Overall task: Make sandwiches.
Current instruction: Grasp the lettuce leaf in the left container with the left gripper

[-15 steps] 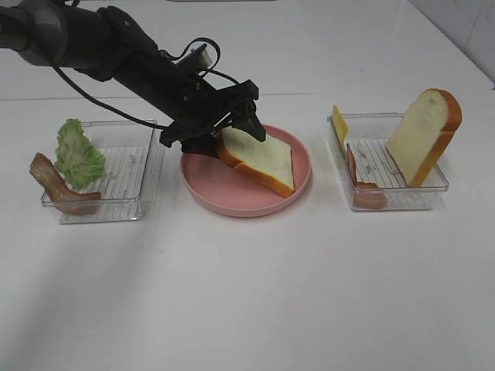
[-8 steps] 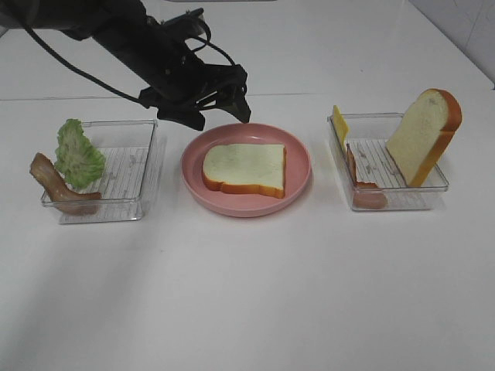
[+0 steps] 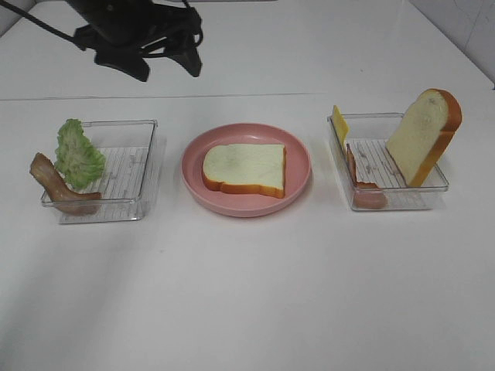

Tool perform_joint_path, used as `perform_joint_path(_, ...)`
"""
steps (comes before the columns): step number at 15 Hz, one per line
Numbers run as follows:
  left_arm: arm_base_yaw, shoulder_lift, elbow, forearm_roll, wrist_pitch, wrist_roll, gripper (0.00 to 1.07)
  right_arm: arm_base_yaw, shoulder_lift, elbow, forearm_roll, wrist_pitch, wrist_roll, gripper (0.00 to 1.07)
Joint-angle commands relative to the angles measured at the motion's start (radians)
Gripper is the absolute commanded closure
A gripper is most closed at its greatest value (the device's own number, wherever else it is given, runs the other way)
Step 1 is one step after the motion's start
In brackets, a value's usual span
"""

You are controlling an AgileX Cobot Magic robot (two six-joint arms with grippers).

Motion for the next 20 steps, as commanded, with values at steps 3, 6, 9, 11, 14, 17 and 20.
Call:
perform_joint_path(3, 0.075, -0.020, -0.003, 0.173, 0.118, -0.066, 0.30, -0.003, -0.013, 0.002, 0.000, -0.012, -0.004, 0.31)
perform_joint_path(6, 0.083, -0.019, -0.003, 0.398, 0.174, -0.118, 0.30, -0.003, -0.013, 0.002, 0.000, -0.012, -0.004, 0.31)
perform_joint_path(9, 0.083, -0.001, -0.002, 0.498, 0.173, -0.201, 0.30, -0.003, -0.013, 0.002, 0.000, -0.012, -0.004, 0.31)
perform_joint_path(11, 0.083, 0.037, -0.002, 0.501, 0.152, -0.217, 0.30, -0.003, -0.013, 0.002, 0.000, -0.012, -0.004, 0.31)
perform_joint_path(14, 0.083, 0.098, -0.002, 0.501, 0.138, -0.275, 0.31, -0.003, -0.013, 0.002, 0.000, -0.012, -0.004, 0.31)
perform_joint_path(17, 0.083, 0.141, -0.002, 0.501, 0.132, -0.296, 0.34, -0.003, -0.013, 0.002, 0.000, -0.012, -0.004, 0.31)
perform_joint_path(20, 0.083, 0.171, -0.002, 0.500, 0.116, -0.309, 0.34, -0.003, -0.013, 0.002, 0.000, -0.012, -0.004, 0.31)
